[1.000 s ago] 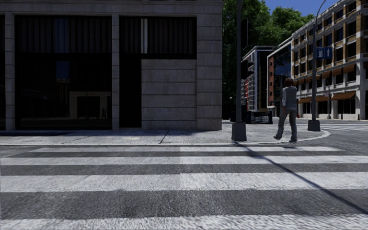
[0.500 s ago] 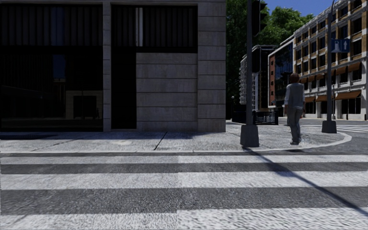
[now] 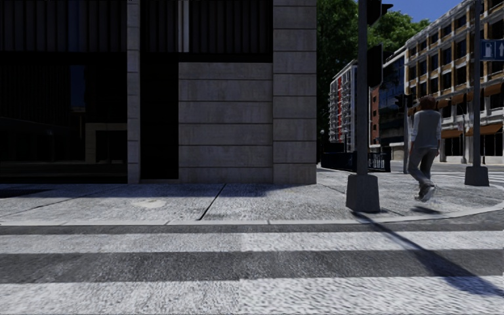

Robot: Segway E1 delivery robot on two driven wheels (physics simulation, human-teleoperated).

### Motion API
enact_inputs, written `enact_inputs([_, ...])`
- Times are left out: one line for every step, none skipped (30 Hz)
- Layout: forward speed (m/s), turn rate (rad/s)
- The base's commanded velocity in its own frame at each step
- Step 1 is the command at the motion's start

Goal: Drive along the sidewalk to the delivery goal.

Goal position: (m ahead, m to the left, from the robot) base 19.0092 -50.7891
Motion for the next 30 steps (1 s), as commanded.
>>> enact_inputs([1.61,0.0])
enact_inputs([1.57,0.0])
enact_inputs([1.52,0.0])
enact_inputs([1.52,0.0])
enact_inputs([1.49,0.0])
enact_inputs([1.49,0.0])
enact_inputs([1.49,0.0])
enact_inputs([1.49,0.0])
enact_inputs([1.49,0.0])
enact_inputs([1.48,0.0])
enact_inputs([1.48,0.0])
enact_inputs([1.48,0.0])
enact_inputs([1.48,0.0])
enact_inputs([1.47,0.0])
enact_inputs([1.47,0.0])
enact_inputs([1.46,0.0])
enact_inputs([1.46,0.0])
enact_inputs([1.45,0.0])
enact_inputs([1.45,0.0])
enact_inputs([1.44,0.0])
enact_inputs([1.44,0.0])
enact_inputs([1.43,0.0])
enact_inputs([1.43,0.0])
enact_inputs([1.43,0.0])
enact_inputs([1.43,0.0])
enact_inputs([1.43,0.0])
enact_inputs([1.43,0.0])
enact_inputs([1.43,0.0])
enact_inputs([1.43,0.0])
enact_inputs([1.43,0.0])
